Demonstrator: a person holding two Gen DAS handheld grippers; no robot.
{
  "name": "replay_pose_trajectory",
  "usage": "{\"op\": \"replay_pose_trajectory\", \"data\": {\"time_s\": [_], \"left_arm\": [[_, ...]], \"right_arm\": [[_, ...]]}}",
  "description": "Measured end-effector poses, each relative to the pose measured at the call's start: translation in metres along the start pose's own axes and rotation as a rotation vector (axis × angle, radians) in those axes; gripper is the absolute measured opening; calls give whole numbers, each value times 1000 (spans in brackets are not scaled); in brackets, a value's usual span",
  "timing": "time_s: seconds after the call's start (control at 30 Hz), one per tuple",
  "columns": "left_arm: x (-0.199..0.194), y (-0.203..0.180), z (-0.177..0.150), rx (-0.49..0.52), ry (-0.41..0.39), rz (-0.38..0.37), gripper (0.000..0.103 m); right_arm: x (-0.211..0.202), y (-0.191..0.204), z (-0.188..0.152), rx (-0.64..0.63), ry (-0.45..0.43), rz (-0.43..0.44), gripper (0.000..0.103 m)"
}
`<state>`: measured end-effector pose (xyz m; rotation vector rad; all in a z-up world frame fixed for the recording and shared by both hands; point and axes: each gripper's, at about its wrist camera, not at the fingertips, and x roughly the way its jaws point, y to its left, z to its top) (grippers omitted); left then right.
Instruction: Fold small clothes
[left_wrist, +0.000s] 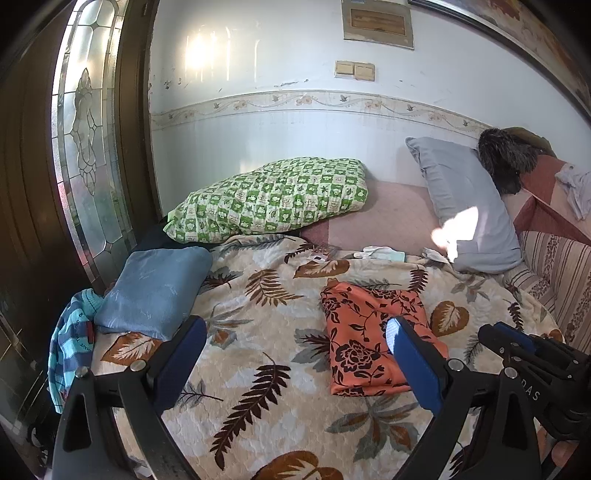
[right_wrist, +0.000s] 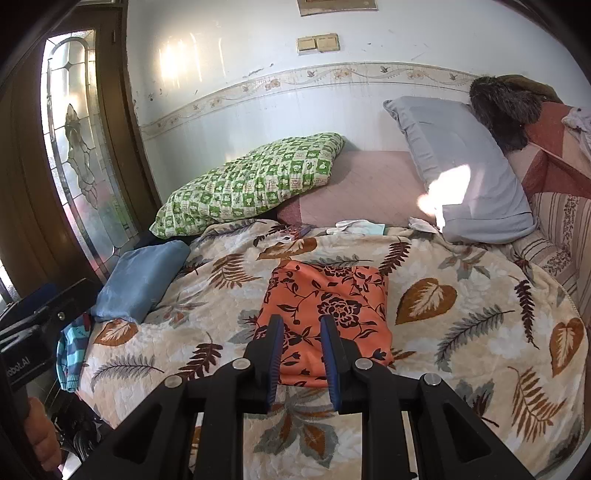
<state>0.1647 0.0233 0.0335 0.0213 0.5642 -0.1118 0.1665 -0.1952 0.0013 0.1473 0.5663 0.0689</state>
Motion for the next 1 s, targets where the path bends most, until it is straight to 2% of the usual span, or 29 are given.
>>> {"op": "replay_pose_trajectory", "data": {"time_s": [0.33,1.0], "left_arm": [[11,-2,8,5,0,-12,98],[81,-1,6,-4,80,-21,98]], "right_arm": [[14,0,0,12,12,7,24],[68,-20,-1,47,81,7,24]]}}
